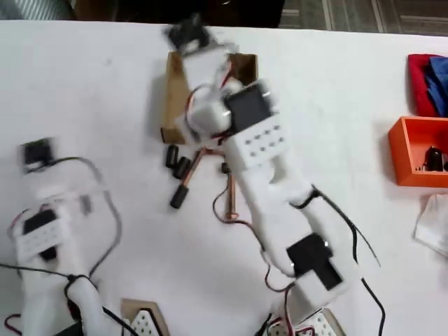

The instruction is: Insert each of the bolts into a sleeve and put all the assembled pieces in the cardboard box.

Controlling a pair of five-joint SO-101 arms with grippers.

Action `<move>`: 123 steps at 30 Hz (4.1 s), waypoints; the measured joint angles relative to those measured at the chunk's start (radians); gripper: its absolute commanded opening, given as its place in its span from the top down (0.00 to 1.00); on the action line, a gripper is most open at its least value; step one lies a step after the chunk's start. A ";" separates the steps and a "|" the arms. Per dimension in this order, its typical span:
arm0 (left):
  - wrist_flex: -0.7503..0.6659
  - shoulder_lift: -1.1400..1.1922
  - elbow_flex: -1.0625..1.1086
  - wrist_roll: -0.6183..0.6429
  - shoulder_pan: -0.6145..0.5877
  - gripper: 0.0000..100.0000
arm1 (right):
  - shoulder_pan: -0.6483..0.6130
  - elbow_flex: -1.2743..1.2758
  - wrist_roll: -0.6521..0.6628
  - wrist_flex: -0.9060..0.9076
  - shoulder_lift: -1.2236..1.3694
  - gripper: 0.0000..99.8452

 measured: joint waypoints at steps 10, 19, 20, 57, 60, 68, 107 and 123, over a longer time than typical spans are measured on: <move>-0.037 0.000 0.000 0.060 -0.084 0.82 | -0.052 0.437 -0.203 -0.339 0.101 0.83; -0.037 0.000 0.000 0.060 -0.086 0.82 | -0.169 0.440 -0.400 -0.394 0.233 0.85; -0.037 0.000 0.000 0.060 -0.086 0.82 | -0.173 0.439 -0.417 -0.393 0.238 0.85; -0.037 0.000 0.000 0.057 -0.072 0.82 | -0.184 0.087 -0.244 -0.143 0.465 0.98; -0.037 0.000 0.000 -0.005 -0.058 0.82 | -0.147 0.170 -0.218 -0.150 0.282 0.98; 0.137 0.034 -0.215 -0.160 0.072 0.77 | 0.239 0.720 -0.057 -0.407 -0.381 0.98; 0.681 1.014 -1.260 0.494 1.109 0.77 | 1.042 1.381 -0.195 -0.999 -0.618 0.98; 0.661 1.123 -1.261 0.494 1.200 0.81 | 1.042 1.381 -0.195 -0.999 -0.618 0.98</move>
